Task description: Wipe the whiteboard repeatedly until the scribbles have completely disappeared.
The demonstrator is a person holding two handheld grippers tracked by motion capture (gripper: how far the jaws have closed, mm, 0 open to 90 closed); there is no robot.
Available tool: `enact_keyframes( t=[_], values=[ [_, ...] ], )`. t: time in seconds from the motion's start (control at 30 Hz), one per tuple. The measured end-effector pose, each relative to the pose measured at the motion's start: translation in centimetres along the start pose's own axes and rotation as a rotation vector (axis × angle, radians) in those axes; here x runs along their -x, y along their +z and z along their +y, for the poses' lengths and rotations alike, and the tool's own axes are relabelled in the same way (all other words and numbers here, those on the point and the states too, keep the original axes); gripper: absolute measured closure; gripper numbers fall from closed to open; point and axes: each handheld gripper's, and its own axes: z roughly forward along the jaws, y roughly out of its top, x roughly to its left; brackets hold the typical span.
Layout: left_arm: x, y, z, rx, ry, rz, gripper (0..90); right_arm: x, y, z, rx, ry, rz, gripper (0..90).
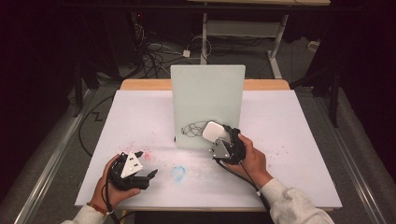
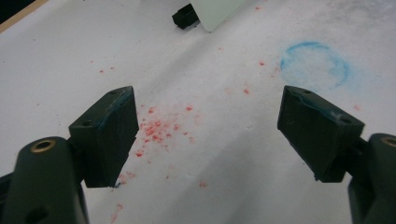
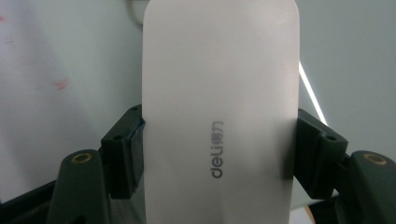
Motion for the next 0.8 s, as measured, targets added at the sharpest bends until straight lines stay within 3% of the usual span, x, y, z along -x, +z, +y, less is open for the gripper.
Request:
enact_keyframes(
  t=[0.07, 0.23, 0.27, 0.37, 0.57, 0.6, 0.63, 0.73, 0.8],
  values=[
    [0.1, 0.0, 0.0, 0.000, 0.002, 0.000, 19.8, 0.6, -0.1, 0.0, 0.005, 0.023, -0.040, 30.7],
    [0.1, 0.1, 0.0, -0.001, 0.002, -0.003, 19.8, 1.4, -0.1, 0.2, 0.009, 0.073, -0.074, 30.7],
    [0.1, 0.2, 0.0, -0.003, 0.003, -0.004, 19.9, 1.1, -0.1, 0.3, 0.008, 0.066, -0.088, 30.7],
    [0.1, 0.2, 0.1, -0.005, 0.005, -0.008, 19.8, 0.2, 0.2, 0.7, 0.008, 0.046, -0.057, 30.7],
    [0.1, 0.2, 0.0, -0.009, 0.008, -0.008, 19.9, -3.0, 0.9, 2.0, 0.001, -0.088, 0.064, 30.7],
    [0.1, 0.1, 0.0, -0.010, 0.011, -0.008, 19.9, -3.6, 1.0, 2.1, -0.006, -0.119, 0.078, 30.7],
    [0.1, 0.1, 0.0, -0.009, 0.012, -0.007, 19.9, -4.0, 1.0, 2.1, -0.007, -0.146, 0.056, 30.8],
    [0.1, 0.1, -0.1, -0.008, 0.008, -0.006, 19.8, -3.3, 0.9, 1.8, -0.014, -0.118, 0.072, 30.8],
    [0.0, 0.0, -0.1, -0.011, 0.007, -0.004, 19.9, -3.0, 0.7, 1.3, -0.033, -0.129, 0.053, 30.7]
  ],
)
